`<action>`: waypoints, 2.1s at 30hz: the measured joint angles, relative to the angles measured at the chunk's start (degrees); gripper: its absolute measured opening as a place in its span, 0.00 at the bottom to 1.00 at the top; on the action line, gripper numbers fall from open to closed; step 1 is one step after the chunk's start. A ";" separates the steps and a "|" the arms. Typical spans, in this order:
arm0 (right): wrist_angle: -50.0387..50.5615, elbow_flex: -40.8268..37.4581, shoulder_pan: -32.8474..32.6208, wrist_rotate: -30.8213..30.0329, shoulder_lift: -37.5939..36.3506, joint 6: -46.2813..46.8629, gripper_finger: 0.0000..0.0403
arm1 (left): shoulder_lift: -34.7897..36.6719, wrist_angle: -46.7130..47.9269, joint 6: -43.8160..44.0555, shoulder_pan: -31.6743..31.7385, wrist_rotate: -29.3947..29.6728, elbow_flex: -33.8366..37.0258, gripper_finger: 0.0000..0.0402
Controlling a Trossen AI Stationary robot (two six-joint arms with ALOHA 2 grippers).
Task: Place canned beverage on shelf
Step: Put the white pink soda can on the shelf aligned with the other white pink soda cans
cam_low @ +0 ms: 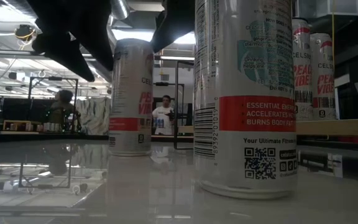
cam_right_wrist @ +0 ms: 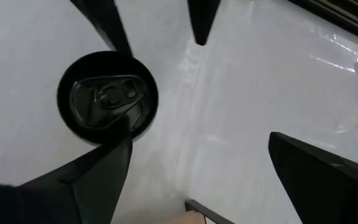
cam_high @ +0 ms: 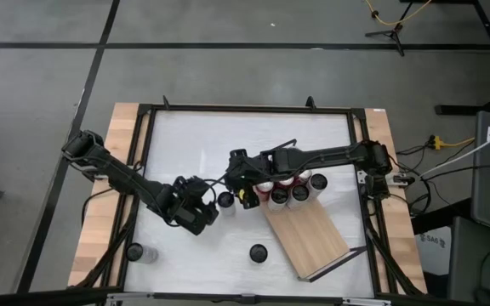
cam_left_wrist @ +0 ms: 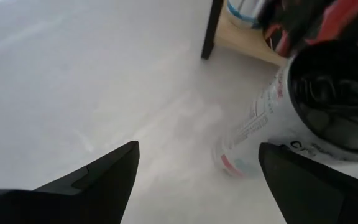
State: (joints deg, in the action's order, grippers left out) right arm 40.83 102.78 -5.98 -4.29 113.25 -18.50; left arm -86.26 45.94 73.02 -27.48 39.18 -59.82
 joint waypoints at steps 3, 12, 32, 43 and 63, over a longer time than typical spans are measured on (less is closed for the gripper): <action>0.62 0.02 0.00 0.03 0.00 0.00 0.93 | 0.00 0.10 -0.03 0.34 1.98 0.01 0.83; 2.60 0.23 0.02 3.45 -0.02 0.04 0.93 | 0.00 -0.01 -0.06 2.66 5.05 0.01 0.83; 7.14 8.05 -0.02 3.49 0.26 -0.27 0.93 | 7.19 2.79 -4.63 4.54 2.33 0.01 0.83; 6.87 8.15 0.00 -3.69 0.26 -1.73 0.93 | 8.31 2.06 -5.42 0.72 -8.53 0.01 0.83; 6.04 8.20 0.01 -3.76 3.87 -1.77 0.93 | -1.88 -6.69 -3.09 -2.99 -2.65 0.01 0.83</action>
State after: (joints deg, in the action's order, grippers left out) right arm 46.87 110.98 -5.97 -8.06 117.13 -20.27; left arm -88.14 39.25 69.93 -30.48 36.53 -59.81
